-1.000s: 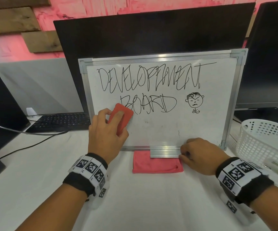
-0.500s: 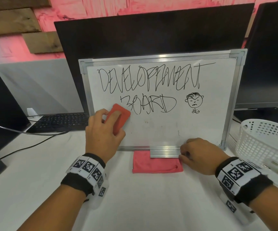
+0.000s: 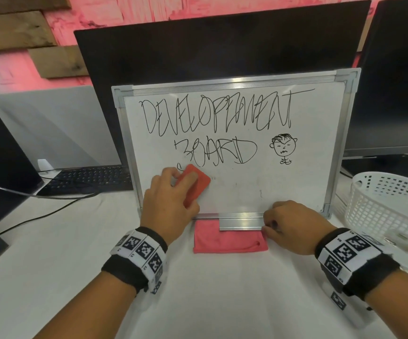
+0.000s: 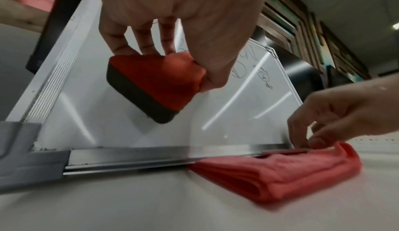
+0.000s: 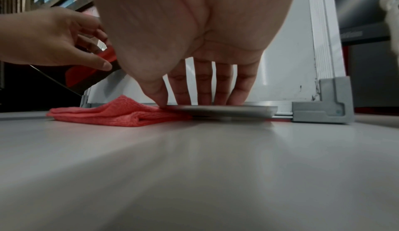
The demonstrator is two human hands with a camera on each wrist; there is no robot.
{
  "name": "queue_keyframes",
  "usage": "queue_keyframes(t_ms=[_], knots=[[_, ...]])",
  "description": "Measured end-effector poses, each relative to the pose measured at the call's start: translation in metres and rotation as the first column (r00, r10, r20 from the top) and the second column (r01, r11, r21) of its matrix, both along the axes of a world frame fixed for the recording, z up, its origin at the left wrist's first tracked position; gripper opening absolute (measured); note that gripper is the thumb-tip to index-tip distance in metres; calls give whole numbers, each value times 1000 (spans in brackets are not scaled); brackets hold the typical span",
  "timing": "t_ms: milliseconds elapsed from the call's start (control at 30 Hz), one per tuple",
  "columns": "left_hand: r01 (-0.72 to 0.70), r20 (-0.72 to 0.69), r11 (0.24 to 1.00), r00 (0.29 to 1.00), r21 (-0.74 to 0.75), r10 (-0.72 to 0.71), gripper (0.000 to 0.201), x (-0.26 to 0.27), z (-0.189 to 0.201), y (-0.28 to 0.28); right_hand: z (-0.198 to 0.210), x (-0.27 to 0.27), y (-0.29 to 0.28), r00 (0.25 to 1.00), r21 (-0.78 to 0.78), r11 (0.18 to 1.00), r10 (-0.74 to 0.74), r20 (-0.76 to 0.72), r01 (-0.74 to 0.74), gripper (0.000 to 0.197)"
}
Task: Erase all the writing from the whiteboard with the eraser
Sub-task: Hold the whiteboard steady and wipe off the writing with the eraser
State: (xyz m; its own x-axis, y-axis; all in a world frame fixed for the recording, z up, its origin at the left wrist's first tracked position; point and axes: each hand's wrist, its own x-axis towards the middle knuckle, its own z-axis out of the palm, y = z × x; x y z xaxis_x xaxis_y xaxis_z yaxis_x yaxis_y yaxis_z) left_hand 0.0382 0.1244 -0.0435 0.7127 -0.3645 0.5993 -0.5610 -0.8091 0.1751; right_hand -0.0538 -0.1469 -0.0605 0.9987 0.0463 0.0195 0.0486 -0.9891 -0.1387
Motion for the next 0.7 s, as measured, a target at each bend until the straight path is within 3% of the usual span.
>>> queue_keyframes(t_ms=[133,233,433,600,700], knots=[[-75,6,992,997,-105,76,49,5,5,-1,2,0,1,1000,13,1000,8,-5,-8,29],[-57,25,998,998,-34,57,47,3,4,-4,2,-1,1,1000,11,1000,11,-12,-11,21],[-141,-13,981,990,-133,141,53,5,5,7,2,-1,0,1000,16,1000,8,-20,-7,29],[-125,-68,992,990,25,126,56,1,1,9,0,0,-1,1000,15,1000,14,-19,-14,20],[-153,-66,988,986,-27,151,56,2,2,13,0,1,-1,1000,16,1000,16,-17,-16,20]])
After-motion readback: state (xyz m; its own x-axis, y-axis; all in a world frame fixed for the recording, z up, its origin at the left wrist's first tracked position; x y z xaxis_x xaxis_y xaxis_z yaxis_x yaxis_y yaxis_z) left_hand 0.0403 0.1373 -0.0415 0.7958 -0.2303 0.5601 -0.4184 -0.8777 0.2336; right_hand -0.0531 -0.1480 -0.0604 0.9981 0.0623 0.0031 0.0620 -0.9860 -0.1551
